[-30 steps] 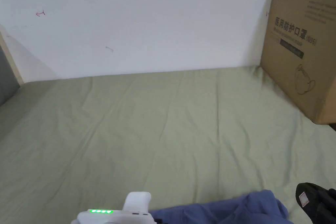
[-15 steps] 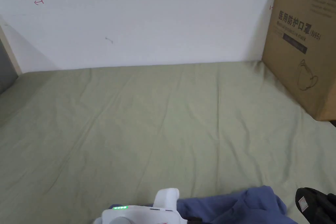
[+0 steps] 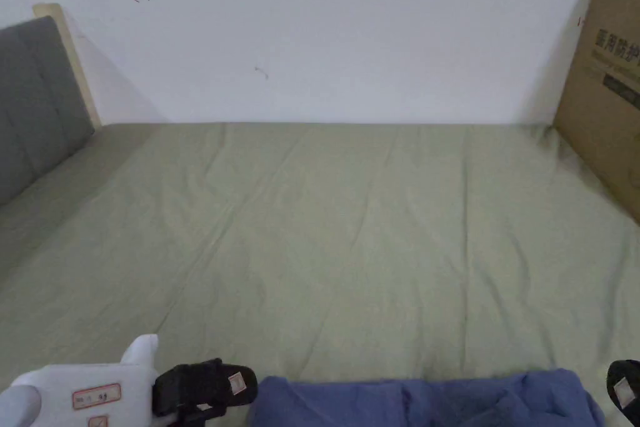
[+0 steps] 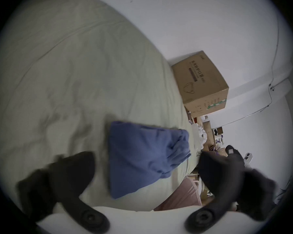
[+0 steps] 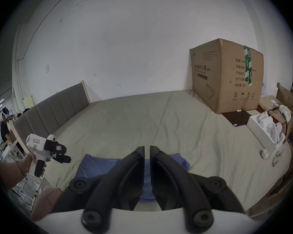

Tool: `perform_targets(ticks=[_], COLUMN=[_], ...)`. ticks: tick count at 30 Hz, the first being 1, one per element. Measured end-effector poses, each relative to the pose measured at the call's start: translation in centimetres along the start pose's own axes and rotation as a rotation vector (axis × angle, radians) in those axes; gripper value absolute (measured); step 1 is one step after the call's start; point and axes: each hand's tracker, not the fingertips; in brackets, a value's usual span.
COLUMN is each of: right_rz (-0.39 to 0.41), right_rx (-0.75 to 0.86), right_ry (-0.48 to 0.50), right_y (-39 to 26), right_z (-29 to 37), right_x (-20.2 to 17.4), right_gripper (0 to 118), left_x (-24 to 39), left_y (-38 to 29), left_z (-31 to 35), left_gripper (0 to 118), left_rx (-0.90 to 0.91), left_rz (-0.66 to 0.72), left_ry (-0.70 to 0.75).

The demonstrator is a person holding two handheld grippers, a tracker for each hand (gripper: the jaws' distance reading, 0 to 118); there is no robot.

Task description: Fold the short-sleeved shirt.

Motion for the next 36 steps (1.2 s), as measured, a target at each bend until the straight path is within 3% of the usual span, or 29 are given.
perform_targets(ticks=[4, 8, 11, 16, 17, 18, 20, 21, 23, 26, 31, 34, 36], right_rz=[0.020, 0.036, 0.044, 0.062, 0.063, 0.064, 0.064, 0.063, 0.061, 0.047, 0.056, 0.064, 0.051], right_rx=[-0.024, -0.047, -0.062, -0.077, -0.079, -0.083, -0.090, -0.095, -0.105, -0.110, -0.082, -0.054, -0.042], right_ry=[0.011, 0.018, 0.018, 0.016, 0.018, 0.022, 0.028, 0.032, 0.039, 0.055, 0.078, 0.082, 0.092], right_y=[0.1, 0.3, 0.5, 0.6, 0.6, 0.6, 0.4, 0.3, 0.2, 0.2, 0.7, 0.8, 0.8], right_z=[-0.5, -0.8, -1.1, -1.6, -1.8, -1.9, -2.2, -2.3, -2.6, -2.6, -1.4, -0.5, -0.1], right_x=[-1.1, -1.9, -2.3, -3.2, -3.4, -3.5, -3.8, -3.9, -4.1, -4.3, -4.3, -3.8, -3.3], right_gripper=[7, 7, 7, 7, 7, 7, 7, 7, 7, 7, 7, 7, 7], left_x=[-3.1, -6.6, -5.9, -6.9, -7.1, -7.7, -8.7, -8.4, -7.0, -6.1, -0.5, 1.6, 3.7], left_y=[-1.3, -2.0, -1.6, -1.3, -1.3, -1.3, -1.3, -1.7, -1.5, -1.3, -0.7, 0.3, 0.7], left_z=[-1.4, -6.9, -9.0, -12.7, -12.9, -12.9, -12.9, -12.7, -12.5, -12.2, -8.4, -4.3, -1.9], left_gripper=[118, 118, 118, 118, 112, 87, 9, 9, 9, 8, 9, 9, 9], left_rx=[-0.052, -0.153, -0.156, -0.218, -0.213, -0.196, -0.173, -0.195, -0.194, -0.202, -0.146, -0.092, -0.058], left_rz=[0.102, 0.229, 0.242, 0.259, 0.285, 0.313, 0.338, 0.251, 0.182, 0.202, -0.074, -0.140, -0.324], left_ry=[-0.103, -0.308, -0.483, -0.622, -0.654, -0.643, -0.489, -0.285, -0.351, -0.264, 0.003, 0.240, 0.526])
